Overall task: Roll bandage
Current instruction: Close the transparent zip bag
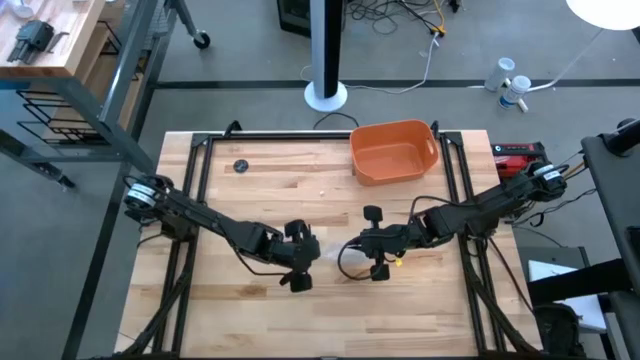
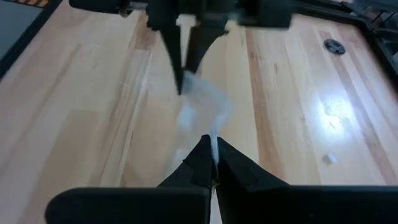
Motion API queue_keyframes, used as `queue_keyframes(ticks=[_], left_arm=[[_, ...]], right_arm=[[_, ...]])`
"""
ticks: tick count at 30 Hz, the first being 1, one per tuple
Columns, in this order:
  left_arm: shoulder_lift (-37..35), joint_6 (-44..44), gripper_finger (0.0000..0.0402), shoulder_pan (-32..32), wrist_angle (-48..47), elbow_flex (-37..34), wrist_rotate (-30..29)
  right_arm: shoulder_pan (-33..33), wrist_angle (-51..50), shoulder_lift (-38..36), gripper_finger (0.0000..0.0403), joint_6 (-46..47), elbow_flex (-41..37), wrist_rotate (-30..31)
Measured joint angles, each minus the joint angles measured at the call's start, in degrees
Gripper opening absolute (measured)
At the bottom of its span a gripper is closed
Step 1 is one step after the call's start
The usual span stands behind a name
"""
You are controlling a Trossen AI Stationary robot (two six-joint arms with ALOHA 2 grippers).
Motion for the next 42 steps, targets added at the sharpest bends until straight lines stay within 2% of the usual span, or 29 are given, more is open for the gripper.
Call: queue_keyframes(ticks=[4,11,16,19,27,30,34,42], left_arm=[[-1.51,0.53,0.0000,0.01,-5.56,2.88,-5.17],[-1.66,2.05,0.0000,0.01,-17.98,9.36,-5.44],[-1.64,4.06,0.0000,-0.33,-23.10,11.55,-5.47],[-1.64,5.90,0.0000,-0.39,-22.32,11.95,-5.42],[-1.64,10.64,0.0000,-0.98,-16.41,11.93,-5.50],[-1.63,12.56,0.0000,-1.83,-16.25,11.76,-6.11],[-1.61,14.80,0.0000,-3.28,-16.17,11.76,-7.06],[-1.59,16.23,0.0000,-5.28,-15.25,11.76,-11.75]], right_arm=[[-0.31,-0.08,-0.41,0.0040,-0.29,-0.04,-0.60],[-0.37,0.03,-2.75,0.0123,-1.02,-0.04,1.30],[-0.35,0.41,-5.41,0.0154,-1.50,-0.04,3.98],[-0.37,3.63,-5.47,0.0161,-3.05,-0.06,3.13],[-1.24,16.99,1.81,0.0162,-7.37,-0.08,-3.21],[-2.23,20.03,4.02,0.0162,-7.42,-0.11,-6.35],[-3.40,23.75,5.50,0.0162,-8.28,-0.09,-7.49],[-7.21,29.83,10.28,0.0155,-5.38,-0.09,-18.80]])
